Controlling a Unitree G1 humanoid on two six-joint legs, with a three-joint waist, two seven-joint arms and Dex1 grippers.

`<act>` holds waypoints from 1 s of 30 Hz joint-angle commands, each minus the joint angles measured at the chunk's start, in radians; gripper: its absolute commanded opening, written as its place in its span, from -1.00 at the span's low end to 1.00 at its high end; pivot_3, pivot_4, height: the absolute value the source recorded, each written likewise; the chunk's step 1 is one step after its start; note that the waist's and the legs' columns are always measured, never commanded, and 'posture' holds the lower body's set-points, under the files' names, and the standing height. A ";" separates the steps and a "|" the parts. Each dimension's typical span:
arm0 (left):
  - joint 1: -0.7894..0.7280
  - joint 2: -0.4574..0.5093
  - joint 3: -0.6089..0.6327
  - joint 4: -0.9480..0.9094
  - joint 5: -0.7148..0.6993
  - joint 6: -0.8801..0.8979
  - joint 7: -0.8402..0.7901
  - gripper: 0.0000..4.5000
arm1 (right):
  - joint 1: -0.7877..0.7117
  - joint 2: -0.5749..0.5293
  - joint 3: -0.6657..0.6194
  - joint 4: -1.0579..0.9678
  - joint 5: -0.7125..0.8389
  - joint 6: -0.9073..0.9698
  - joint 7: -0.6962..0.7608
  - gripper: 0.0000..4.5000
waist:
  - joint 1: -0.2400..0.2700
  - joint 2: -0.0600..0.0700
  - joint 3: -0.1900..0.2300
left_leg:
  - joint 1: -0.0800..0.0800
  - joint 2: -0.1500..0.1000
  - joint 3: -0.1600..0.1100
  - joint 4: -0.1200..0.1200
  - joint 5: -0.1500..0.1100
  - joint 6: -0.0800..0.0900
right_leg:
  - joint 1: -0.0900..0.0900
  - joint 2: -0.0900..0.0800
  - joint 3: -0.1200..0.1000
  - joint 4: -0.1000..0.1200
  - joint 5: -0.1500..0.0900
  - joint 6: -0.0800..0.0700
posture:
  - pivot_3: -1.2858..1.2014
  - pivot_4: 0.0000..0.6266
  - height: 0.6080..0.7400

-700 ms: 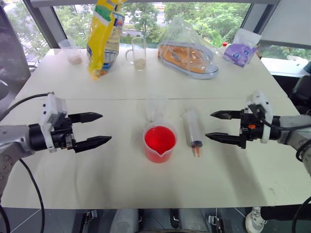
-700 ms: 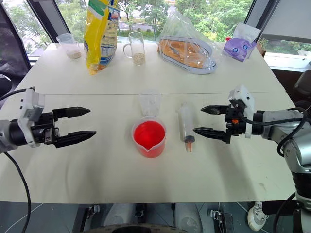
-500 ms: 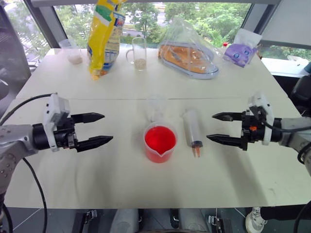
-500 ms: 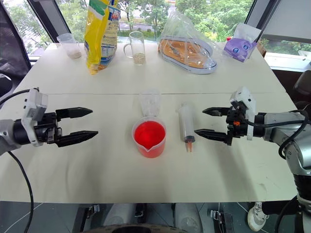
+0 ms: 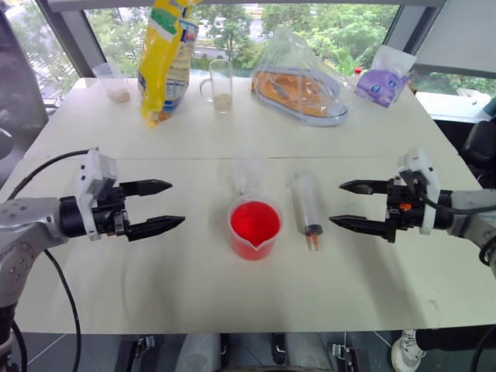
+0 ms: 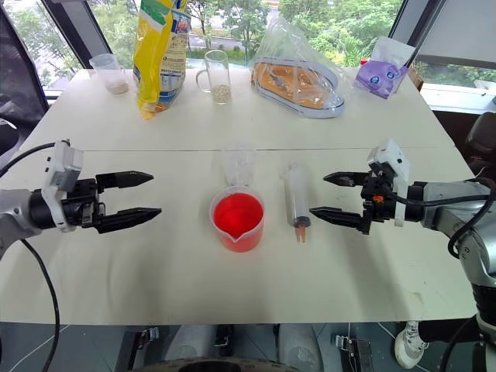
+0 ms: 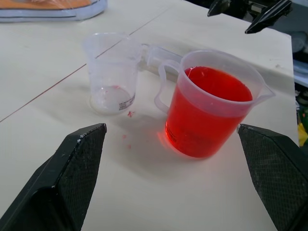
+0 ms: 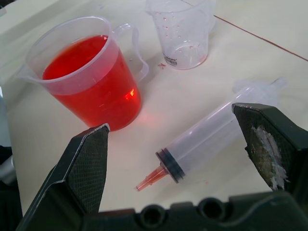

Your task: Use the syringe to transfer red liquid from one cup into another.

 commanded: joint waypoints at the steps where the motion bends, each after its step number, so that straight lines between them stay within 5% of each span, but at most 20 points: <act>1: -0.017 -0.003 0.001 -0.008 0.005 -0.020 -0.002 1.00 | -0.013 -0.017 -0.037 -0.024 0.022 0.019 -0.012 0.98 | 0.000 0.000 0.000 | 0.000 0.000 0.000 0.000 0.000 0.000 | 0.000 0.000 0.000 0.000 0.000 0.000 | 0.03 -0.52 1.00; 9: -0.037 -0.025 -0.026 -0.004 0.016 -0.030 0.008 1.00 | -0.055 -0.034 -0.020 0.000 0.001 0.066 -0.048 0.98 | 0.000 0.000 0.000 | 0.000 0.000 0.000 0.000 0.000 0.000 | 0.000 0.000 0.000 0.000 0.000 0.000 | 0.03 -0.52 1.00; 15: -0.093 -0.062 -0.087 0.025 0.041 -0.051 0.003 1.00 | -0.235 -0.059 0.073 0.047 0.005 0.290 -0.143 0.98 | -0.001 0.000 0.000 | 0.000 0.000 0.001 0.000 0.000 0.000 | 0.000 0.000 0.001 0.001 0.000 0.000 | 0.03 -0.52 1.00; 25: -0.147 -0.135 -0.171 0.090 0.095 -0.107 -0.020 1.00 | -0.756 -0.002 0.479 0.267 -0.063 0.828 -0.246 0.98 | -0.008 0.000 0.000 | -0.002 0.000 0.002 0.000 0.000 0.000 | -0.004 0.000 0.002 0.001 0.000 -0.001 | 0.03 -0.52 1.00; 30: -0.159 -0.152 -0.182 0.103 0.104 -0.116 -0.025 1.00 | -0.968 0.097 0.709 0.509 -0.035 0.897 -0.316 0.98 | -0.022 0.000 0.000 | -0.002 0.000 0.002 0.000 0.000 0.000 | -0.004 -0.001 0.002 0.001 0.001 -0.001 | 0.03 -0.52 1.00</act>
